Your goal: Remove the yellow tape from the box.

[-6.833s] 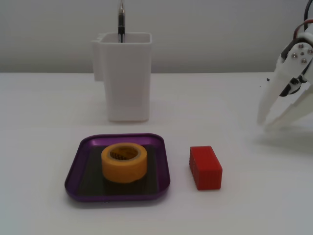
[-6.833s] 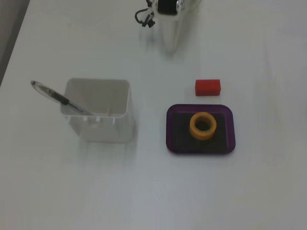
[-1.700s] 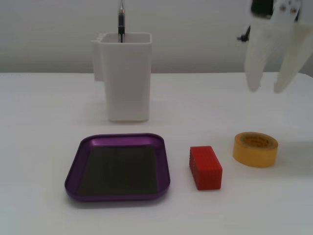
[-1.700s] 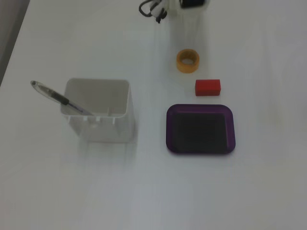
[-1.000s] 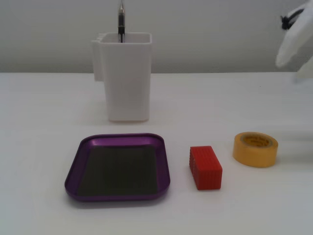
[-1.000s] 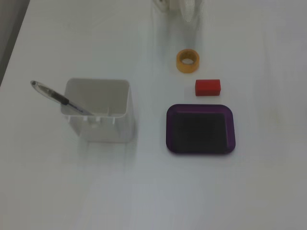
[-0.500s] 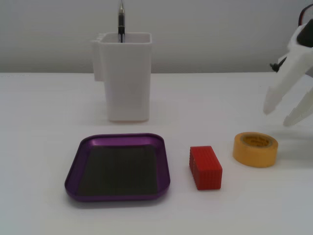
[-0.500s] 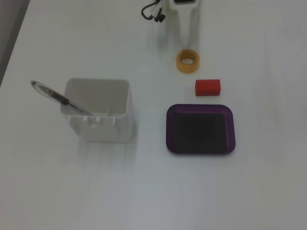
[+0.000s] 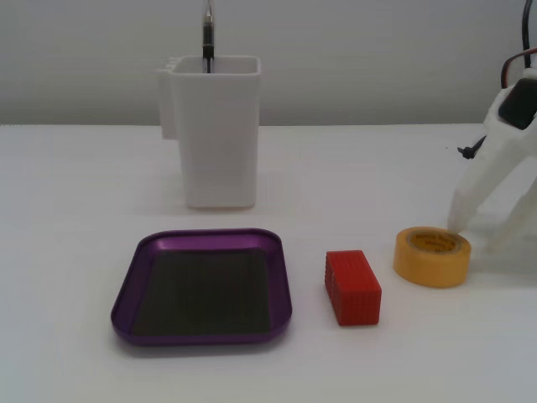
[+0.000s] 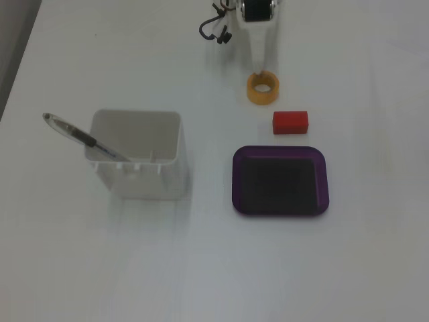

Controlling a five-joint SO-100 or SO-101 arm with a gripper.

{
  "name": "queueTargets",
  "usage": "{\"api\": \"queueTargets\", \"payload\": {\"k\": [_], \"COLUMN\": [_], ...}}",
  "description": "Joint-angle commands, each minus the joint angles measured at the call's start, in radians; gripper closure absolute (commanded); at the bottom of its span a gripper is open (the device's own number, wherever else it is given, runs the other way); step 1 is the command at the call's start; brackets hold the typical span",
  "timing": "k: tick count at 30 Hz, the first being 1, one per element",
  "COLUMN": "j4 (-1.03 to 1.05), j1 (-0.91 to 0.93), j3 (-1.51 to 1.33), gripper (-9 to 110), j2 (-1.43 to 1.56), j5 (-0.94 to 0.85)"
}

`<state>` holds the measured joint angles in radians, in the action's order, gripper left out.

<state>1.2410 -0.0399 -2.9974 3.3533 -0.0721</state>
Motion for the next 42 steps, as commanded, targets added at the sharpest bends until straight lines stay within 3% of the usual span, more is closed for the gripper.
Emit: {"api": "queueTargets", "payload": {"k": [1, 4, 42], "j4": [-0.017, -0.023, -0.031], "j1": [-0.002, -0.002, 0.005], "j3": [-0.017, -0.049, -0.06], "gripper": [94, 102, 102], "j2": [0.083, 0.083, 0.084], "j5": [0.006, 0.006, -0.003]}}
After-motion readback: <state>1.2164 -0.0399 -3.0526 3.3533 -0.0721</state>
